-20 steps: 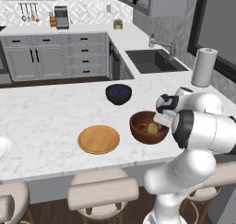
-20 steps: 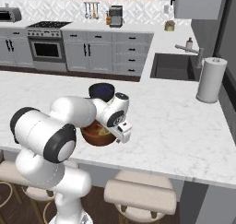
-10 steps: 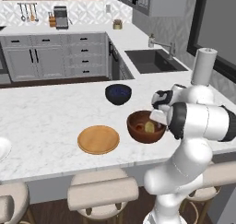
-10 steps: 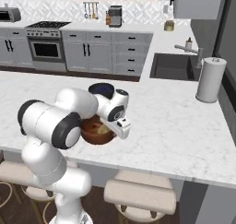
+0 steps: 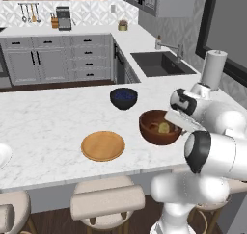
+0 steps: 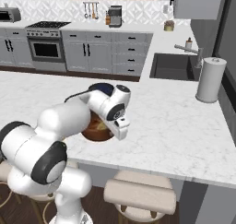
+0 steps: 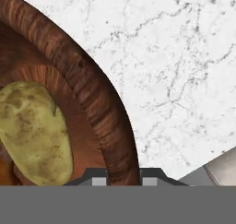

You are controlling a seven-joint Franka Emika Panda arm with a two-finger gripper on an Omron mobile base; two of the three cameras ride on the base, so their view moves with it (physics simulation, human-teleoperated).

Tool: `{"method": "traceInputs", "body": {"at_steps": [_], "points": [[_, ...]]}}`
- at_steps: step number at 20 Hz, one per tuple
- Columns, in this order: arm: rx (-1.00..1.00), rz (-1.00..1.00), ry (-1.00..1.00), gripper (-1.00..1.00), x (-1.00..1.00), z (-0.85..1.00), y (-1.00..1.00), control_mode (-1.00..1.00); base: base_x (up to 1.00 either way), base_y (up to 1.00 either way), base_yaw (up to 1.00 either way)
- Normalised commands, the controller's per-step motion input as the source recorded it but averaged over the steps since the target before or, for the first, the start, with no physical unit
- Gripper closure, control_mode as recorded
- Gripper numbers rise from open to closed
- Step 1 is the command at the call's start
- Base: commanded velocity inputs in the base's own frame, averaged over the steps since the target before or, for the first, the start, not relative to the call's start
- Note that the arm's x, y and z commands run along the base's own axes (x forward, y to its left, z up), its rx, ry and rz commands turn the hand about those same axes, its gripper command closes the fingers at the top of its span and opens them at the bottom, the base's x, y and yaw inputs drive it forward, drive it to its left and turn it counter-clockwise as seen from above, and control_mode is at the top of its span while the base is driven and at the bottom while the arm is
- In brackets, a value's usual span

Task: Pick the chicken drumstick and potato from their plates and place them in the bowl. Then put the bowl in the fridge.

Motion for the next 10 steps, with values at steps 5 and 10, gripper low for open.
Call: {"method": "traceInputs", "body": {"at_steps": [5, 10], "points": [[0.00, -0.34, 0.01, 1.00, -0.67, 0.83, 0.00, -1.00, 0.00, 0.00, 0.00], [0.00, -0.30, 0.00, 1.00, -0.02, 0.06, 0.00, -1.00, 0.00, 0.00, 0.00]]}}
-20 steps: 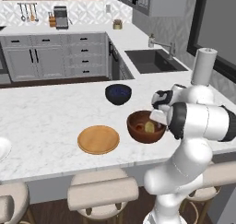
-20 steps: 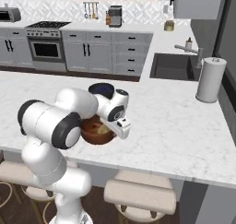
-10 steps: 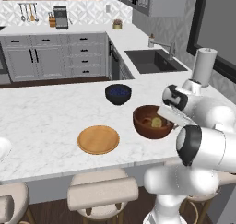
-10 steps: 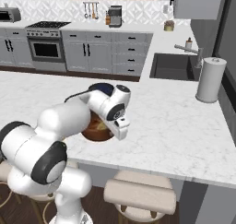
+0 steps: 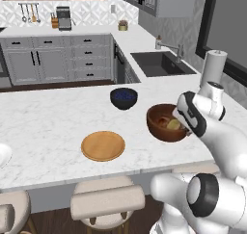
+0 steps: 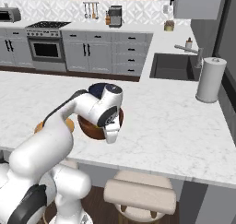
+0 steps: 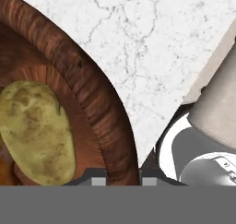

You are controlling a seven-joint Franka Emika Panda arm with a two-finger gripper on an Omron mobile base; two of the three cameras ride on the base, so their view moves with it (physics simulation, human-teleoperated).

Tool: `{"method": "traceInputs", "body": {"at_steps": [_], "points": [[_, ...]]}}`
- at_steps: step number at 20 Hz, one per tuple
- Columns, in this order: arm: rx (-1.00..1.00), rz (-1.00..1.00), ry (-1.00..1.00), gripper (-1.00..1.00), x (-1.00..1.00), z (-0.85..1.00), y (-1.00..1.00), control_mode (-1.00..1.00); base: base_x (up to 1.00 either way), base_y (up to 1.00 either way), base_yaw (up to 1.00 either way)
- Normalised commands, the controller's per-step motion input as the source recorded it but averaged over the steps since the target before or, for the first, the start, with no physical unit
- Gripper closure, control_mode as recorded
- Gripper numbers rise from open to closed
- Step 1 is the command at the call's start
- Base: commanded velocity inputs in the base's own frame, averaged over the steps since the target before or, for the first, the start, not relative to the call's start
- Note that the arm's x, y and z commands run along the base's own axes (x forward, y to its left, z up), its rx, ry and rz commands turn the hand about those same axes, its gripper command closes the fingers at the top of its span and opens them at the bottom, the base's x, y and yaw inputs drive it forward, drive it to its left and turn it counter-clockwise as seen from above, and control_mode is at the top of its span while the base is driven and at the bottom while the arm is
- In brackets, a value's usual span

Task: Pick the chicken drumstick and potato from their plates and place them in the bowl. Then put the bowl in the fridge.

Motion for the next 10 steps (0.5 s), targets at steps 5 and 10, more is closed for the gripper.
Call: {"method": "traceInputs", "body": {"at_steps": [5, 10], "points": [[0.01, -0.27, -0.12, 1.00, 0.00, 0.51, 0.21, -1.00, 0.00, 0.00, 0.00], [-0.10, -0.58, -0.13, 1.00, 0.04, 0.52, 0.43, -1.00, 0.00, 0.00, 0.00]]}}
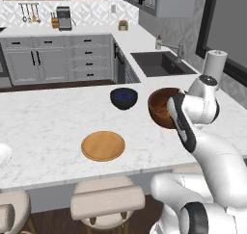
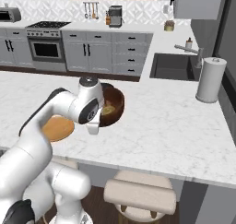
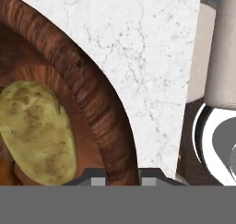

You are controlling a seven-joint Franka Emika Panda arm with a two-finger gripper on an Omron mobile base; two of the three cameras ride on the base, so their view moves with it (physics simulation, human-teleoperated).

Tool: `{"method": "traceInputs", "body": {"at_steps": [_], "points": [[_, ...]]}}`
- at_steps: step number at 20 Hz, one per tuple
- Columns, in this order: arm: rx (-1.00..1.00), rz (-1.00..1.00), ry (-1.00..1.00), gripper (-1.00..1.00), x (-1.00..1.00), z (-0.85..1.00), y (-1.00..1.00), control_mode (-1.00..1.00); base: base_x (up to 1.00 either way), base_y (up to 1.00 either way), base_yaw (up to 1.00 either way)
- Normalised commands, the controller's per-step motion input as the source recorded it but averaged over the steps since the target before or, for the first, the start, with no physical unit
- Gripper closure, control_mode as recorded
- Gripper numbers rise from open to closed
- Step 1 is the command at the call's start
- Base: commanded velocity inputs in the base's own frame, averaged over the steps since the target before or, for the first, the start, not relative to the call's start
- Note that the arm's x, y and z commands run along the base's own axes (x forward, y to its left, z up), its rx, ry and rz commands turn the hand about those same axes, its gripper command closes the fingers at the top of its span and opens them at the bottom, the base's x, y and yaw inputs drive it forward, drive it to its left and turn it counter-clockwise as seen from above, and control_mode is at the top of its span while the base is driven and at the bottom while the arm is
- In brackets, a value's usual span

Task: Pick the chicken drumstick and potato from their plates and place them in the bowl. Then put the bowl in the fridge.

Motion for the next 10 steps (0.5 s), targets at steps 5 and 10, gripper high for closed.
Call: {"method": "traceInputs", "body": {"at_steps": [5, 10], "points": [[0.10, -0.55, 0.01, 1.00, -0.63, 0.16, 0.01, -1.00, 0.00, 0.00, 0.00], [0.25, 0.26, -0.04, 1.00, -0.84, 0.47, 0.05, -1.00, 0.00, 0.00, 0.00]]}}
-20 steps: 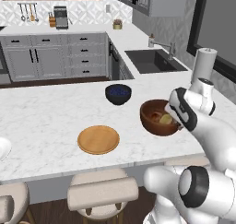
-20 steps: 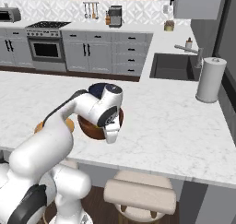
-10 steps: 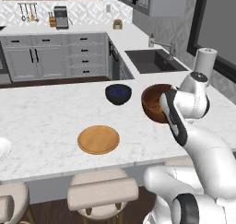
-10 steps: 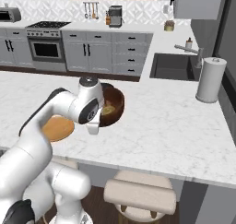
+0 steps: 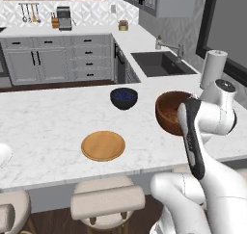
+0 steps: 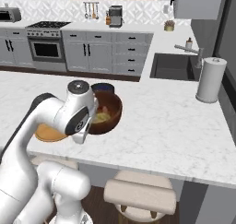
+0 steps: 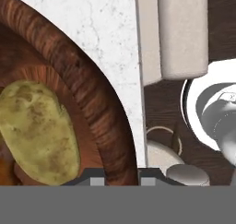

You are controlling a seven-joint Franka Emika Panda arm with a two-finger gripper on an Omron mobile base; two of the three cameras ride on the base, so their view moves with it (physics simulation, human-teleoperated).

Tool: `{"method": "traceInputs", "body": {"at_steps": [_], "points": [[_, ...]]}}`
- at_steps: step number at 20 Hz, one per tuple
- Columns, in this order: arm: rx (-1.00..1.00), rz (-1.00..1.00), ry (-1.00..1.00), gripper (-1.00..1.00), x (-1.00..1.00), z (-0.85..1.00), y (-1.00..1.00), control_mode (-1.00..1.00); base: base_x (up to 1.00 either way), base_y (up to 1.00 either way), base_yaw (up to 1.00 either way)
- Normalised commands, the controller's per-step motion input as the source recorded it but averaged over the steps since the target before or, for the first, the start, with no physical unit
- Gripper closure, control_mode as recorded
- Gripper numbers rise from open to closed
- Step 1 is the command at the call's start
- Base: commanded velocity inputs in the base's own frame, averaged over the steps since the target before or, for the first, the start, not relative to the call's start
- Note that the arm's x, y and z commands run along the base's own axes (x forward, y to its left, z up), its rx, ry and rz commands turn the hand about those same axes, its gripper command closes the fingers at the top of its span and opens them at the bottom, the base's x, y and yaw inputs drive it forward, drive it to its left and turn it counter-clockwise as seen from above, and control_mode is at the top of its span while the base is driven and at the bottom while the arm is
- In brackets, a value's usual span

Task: Pick the chicken drumstick and potato from their plates and place them in the bowl. Then put the bowl in the fridge.

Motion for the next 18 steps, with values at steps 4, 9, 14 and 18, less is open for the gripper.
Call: {"method": "traceInputs", "body": {"at_steps": [4, 9, 14, 18], "points": [[0.01, 0.14, -0.14, 1.00, -0.81, 0.52, 0.25, -1.00, 0.00, 0.00, 0.00], [0.00, 0.03, -0.16, 1.00, -0.78, 0.69, 0.27, -1.00, 0.00, 0.00, 0.00], [0.00, 0.00, -0.01, 1.00, -0.38, 0.17, 0.11, 1.00, -0.53, 0.26, 0.02], [0.00, 0.00, 0.00, 1.00, 0.00, 0.00, 0.00, 1.00, -1.00, 0.82, 0.13]]}}
